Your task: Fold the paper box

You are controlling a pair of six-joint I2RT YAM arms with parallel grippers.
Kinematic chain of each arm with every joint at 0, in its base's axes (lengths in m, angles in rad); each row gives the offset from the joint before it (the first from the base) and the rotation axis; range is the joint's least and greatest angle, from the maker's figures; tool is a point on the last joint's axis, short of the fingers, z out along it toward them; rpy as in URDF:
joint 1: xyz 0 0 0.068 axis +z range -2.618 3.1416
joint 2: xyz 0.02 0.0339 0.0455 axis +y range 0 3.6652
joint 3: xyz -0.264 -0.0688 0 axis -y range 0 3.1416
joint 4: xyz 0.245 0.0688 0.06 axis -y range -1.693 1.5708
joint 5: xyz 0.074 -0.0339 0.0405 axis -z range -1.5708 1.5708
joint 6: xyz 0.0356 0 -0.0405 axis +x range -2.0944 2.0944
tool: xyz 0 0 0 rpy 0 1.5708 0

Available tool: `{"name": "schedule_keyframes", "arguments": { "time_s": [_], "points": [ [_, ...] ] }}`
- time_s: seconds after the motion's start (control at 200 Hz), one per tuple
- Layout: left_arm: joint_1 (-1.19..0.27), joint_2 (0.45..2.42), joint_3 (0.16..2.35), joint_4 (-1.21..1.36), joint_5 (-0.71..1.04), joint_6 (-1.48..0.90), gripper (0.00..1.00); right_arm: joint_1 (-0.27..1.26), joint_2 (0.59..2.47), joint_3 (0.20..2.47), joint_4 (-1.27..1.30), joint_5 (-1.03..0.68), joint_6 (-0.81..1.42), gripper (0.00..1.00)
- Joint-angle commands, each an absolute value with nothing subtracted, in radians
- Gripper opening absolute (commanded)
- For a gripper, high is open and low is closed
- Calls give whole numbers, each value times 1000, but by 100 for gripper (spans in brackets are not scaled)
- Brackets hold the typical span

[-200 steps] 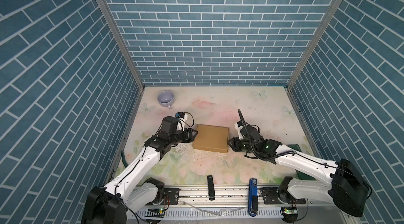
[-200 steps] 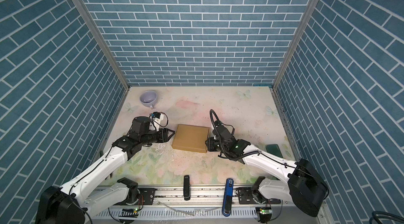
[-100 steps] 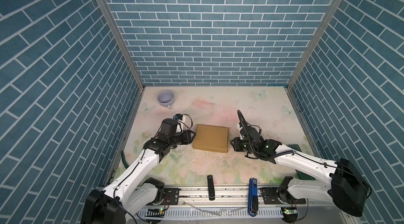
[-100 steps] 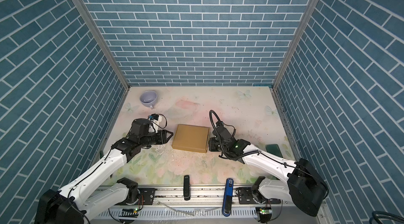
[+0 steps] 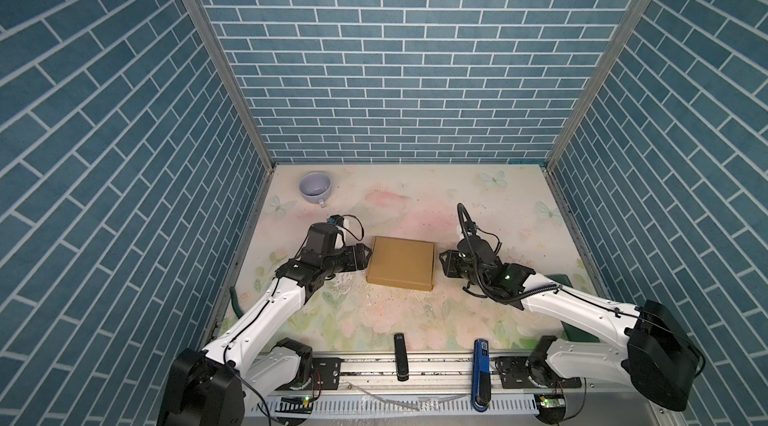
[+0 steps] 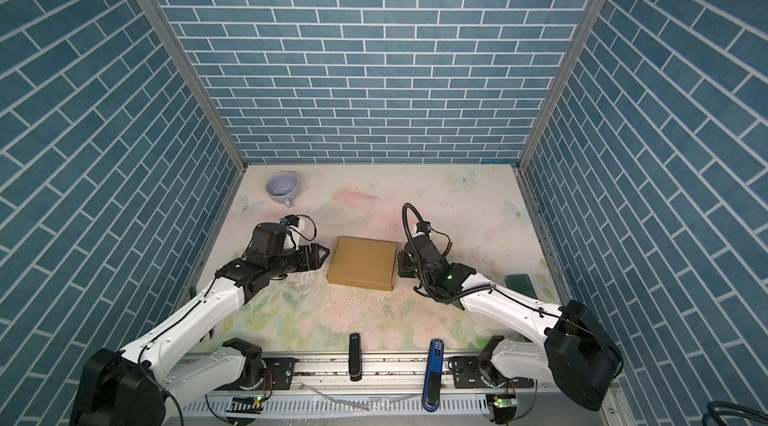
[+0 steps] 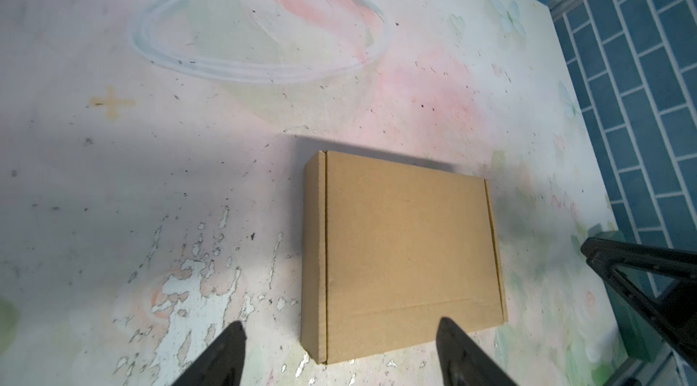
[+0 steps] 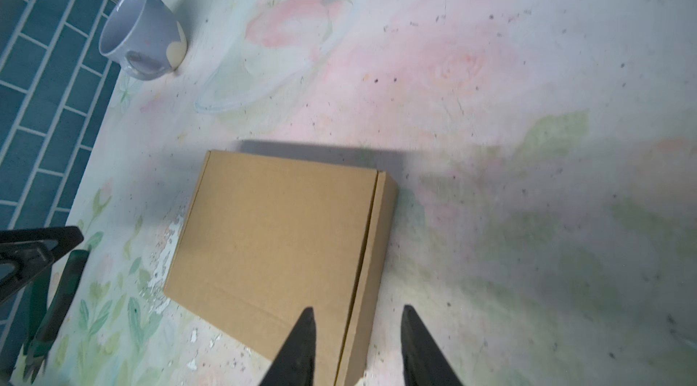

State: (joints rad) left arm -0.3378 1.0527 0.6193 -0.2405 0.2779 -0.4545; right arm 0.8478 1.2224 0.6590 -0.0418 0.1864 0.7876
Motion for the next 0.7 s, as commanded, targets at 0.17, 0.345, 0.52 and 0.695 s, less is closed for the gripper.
{"name": "schedule_keyframes", "arguments": {
  "time_s": [0.17, 0.345, 0.52, 0.695],
  "points": [
    [-287, 1023, 658, -251, 97, -401, 100, 814, 1337, 738, 67, 285, 743, 59],
    [-267, 1025, 655, -245, -15, -374, 100, 790, 1416, 782, 158, 296, 723, 84],
    [-261, 1026, 611, -184, -190, -367, 100, 767, 1477, 842, 207, 314, 651, 88],
    [-244, 1046, 557, -80, -289, -339, 100, 739, 1497, 862, 221, 346, 616, 89]
  ]
}}
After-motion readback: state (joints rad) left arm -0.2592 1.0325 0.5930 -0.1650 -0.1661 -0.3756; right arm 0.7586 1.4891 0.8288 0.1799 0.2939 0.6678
